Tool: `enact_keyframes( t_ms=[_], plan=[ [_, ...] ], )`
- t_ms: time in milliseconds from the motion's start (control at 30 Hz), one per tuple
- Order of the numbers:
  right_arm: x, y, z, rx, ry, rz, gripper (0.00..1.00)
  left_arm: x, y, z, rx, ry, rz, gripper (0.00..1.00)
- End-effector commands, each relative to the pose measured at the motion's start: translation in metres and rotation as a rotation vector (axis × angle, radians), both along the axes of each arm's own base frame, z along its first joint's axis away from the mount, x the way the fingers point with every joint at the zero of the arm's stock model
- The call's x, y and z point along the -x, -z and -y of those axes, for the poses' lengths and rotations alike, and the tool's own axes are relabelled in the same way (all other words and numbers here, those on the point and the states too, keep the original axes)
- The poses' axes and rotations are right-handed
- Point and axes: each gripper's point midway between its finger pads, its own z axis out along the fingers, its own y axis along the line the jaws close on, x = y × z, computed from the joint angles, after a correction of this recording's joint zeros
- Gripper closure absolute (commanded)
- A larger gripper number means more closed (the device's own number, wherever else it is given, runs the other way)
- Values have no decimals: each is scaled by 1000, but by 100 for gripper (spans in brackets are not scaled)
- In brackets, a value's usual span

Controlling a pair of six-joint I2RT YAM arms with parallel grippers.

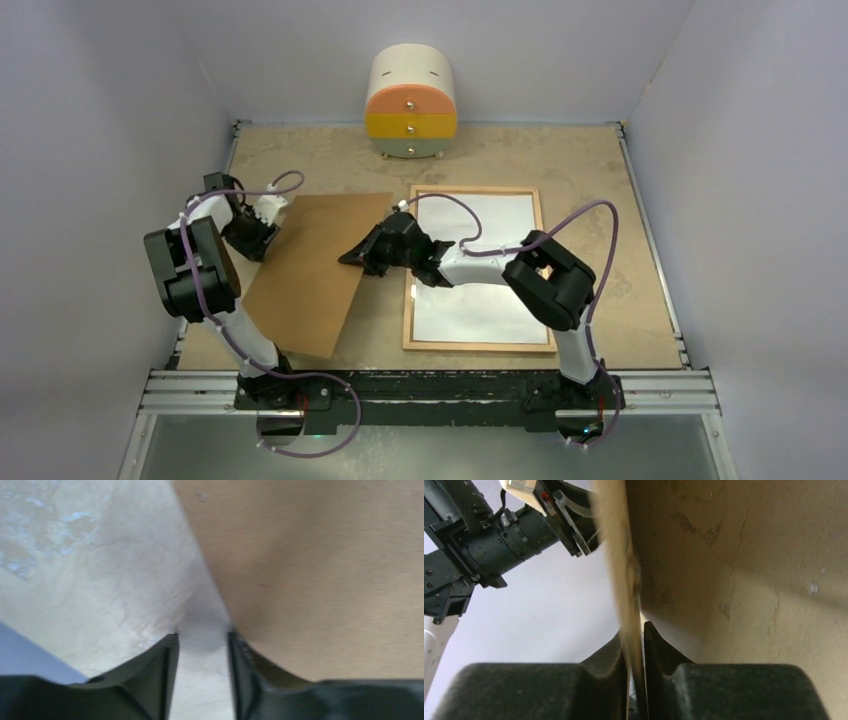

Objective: Put the photo into the frame
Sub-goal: Pick up the photo frame item at the center of the board.

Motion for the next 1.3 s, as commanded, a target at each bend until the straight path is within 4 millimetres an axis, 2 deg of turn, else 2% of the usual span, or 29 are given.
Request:
enact_keyframes(
  t_ms=[0, 33, 100, 167, 233, 367, 500, 567, 633, 700, 800, 900, 967, 1067, 1200, 1267],
  plan=[
    [-8, -66, 1, -87, 28, 64, 89, 25, -20, 69, 305, 52, -73, 42],
    [-10, -70, 3, -88, 29, 64, 93, 17, -39, 74, 333, 82, -19, 34],
    [-15, -79, 10, -85, 34, 63, 100, 3, -85, 86, 388, 154, 99, 23],
    [-21, -95, 20, -107, 44, 72, 100, -5, -136, 102, 436, 260, 238, 18],
    [-29, -116, 31, -141, 64, 97, 100, -3, -187, 120, 468, 389, 388, 10],
    [-41, -153, 52, -158, 106, 139, 100, 22, -270, 153, 460, 625, 642, 4],
    [-45, -185, 83, -240, 158, 127, 100, 59, -319, 174, 391, 809, 783, 0],
    [-47, -204, 102, -293, 195, 133, 100, 72, -344, 183, 353, 845, 853, 0],
    [-45, -222, 119, -318, 218, 145, 100, 88, -380, 193, 301, 901, 959, 0],
    [-43, -240, 137, -324, 250, 150, 100, 102, -406, 205, 314, 938, 1039, 0],
    [-44, -260, 166, -366, 312, 158, 100, 123, -423, 220, 318, 1010, 1124, 0],
    [-49, -276, 200, -406, 388, 162, 100, 132, -421, 225, 287, 1053, 1146, 0],
    [-48, -285, 215, -442, 415, 161, 100, 133, -413, 225, 280, 1062, 1128, 0],
    [-44, -289, 220, -457, 401, 149, 100, 130, -399, 224, 233, 1108, 1122, 0],
    [-41, -280, 217, -468, 379, 102, 100, 123, -371, 221, 168, 1186, 1126, 0],
    [-40, -275, 214, -472, 366, 81, 100, 112, -368, 218, 148, 1189, 1160, 0]
  ],
)
